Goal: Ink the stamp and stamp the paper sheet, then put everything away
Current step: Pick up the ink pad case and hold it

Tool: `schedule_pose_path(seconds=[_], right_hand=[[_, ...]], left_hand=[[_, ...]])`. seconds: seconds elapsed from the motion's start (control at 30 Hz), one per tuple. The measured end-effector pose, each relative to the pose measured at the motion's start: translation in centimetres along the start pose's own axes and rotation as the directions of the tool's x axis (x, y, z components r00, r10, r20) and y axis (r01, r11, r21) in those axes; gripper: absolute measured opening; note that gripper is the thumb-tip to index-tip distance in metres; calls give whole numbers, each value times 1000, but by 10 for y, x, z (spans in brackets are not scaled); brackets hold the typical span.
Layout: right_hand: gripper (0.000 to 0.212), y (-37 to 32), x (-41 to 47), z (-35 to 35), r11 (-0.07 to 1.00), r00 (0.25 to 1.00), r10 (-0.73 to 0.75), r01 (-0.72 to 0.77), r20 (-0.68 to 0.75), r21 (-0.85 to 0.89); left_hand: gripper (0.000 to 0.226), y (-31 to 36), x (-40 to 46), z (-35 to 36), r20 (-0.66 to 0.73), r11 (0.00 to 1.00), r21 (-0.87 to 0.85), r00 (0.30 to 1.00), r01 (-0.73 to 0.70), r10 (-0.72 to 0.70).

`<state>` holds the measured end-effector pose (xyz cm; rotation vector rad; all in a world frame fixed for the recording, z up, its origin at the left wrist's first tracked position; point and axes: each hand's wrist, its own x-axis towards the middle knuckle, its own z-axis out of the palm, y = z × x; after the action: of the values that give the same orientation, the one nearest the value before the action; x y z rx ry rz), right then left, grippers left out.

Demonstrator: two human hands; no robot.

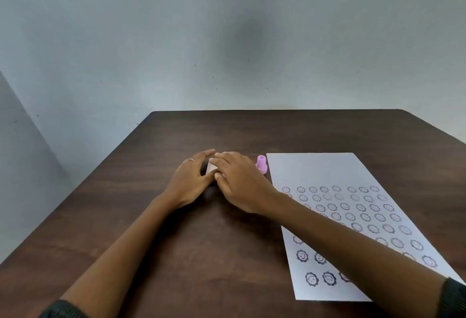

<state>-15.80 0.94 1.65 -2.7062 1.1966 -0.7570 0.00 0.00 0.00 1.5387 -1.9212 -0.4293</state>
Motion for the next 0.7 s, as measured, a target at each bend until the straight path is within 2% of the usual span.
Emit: schedule_pose_path(seconds=[0.1, 0.23, 0.53, 0.7], right_hand=[[36, 4, 3, 2, 999, 999, -23, 24, 32, -31], [33, 5, 3, 4, 997, 994, 29, -20, 109, -78], [34, 12, -2, 1, 1000, 990, 16, -13, 137, -28], [34, 11, -4, -6, 1000, 989, 20, -18, 144, -14]], left_hand=[[50, -4, 4, -1, 9, 998, 54, 999, -37, 36], [45, -7, 7, -5, 58, 995, 89, 998, -40, 35], [55, -5, 9, -17, 212, 999, 8, 977, -35, 33], [59, -5, 8, -21, 284, 999, -37, 959, 19, -7]])
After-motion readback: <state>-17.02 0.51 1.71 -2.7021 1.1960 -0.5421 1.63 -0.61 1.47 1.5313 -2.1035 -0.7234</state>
